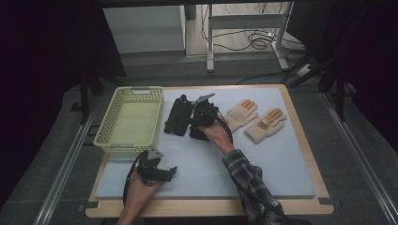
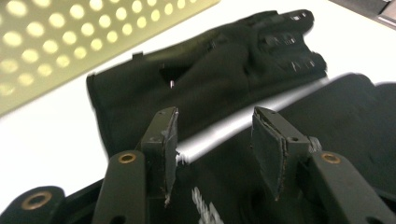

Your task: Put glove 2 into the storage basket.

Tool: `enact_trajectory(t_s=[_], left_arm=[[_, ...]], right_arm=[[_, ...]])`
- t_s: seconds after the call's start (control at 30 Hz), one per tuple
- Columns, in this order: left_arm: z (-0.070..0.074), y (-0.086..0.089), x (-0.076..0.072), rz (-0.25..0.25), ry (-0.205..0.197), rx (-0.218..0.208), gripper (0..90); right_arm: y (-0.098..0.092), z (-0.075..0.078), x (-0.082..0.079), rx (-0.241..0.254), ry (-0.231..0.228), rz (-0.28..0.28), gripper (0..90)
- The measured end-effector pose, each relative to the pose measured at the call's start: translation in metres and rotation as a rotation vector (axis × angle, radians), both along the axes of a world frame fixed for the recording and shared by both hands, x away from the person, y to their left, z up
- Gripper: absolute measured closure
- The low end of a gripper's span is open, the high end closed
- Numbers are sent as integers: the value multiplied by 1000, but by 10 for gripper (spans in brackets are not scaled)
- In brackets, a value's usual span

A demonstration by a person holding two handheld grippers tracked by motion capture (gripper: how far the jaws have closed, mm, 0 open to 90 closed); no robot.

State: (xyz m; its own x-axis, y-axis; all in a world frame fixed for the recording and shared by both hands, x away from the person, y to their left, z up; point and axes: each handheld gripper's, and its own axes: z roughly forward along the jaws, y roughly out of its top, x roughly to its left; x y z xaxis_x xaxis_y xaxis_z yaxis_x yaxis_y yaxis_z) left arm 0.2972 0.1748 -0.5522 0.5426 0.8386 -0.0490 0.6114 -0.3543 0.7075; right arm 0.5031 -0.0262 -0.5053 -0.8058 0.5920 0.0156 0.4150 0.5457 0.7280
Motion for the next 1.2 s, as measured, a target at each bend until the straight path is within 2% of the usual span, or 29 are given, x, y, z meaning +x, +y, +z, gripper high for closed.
enact_trajectory(t_s=[0.13, 0.23, 0.27, 0.3, 0.33, 0.4, 0.43, 0.47, 0.53, 0.6, 0.67, 0.73, 0.97, 1.2], left_arm=[[0, 0, 0, -1, 1, 0, 63], [0, 0, 0, -1, 1, 0, 63], [0, 0, 0, -1, 2, 0, 63], [0, 0, 0, 0, 2, -1, 63], [0, 0, 0, 0, 2, -1, 63], [0, 0, 0, 0, 1, -2, 63], [0, 0, 0, 0, 1, -2, 63], [0, 0, 0, 0, 1, -2, 63], [0, 0, 0, 0, 1, -2, 63], [0, 0, 0, 0, 3, 0, 63], [0, 0, 0, 0, 3, 0, 63], [0, 0, 0, -1, 3, 1, 63], [0, 1, 0, -4, 4, 6, 64], [0, 1, 0, -5, 2, 5, 63]], right_arm=[[23, -8, 14, -32, -22, -12, 420], [31, -11, 21, -42, -26, -23, 374], [36, -14, 24, -58, -29, -36, 347], [43, -19, 29, -88, -12, -43, 361], [45, -22, 32, -107, -7, -43, 408], [45, -22, 33, -93, 11, -48, 555], [44, -21, 32, -104, 4, -57, 690], [44, -20, 30, -140, -20, -65, 838], [43, -19, 29, -160, -30, -57, 860], [41, -18, 28, -156, -21, -50, 869], [36, -10, 22, -139, -40, -22, 875], [34, -2, 17, -105, -40, -9, 875], [28, 27, -2, -35, -64, 38, 876], [8, 54, -37, -4, -82, 99, 877]])
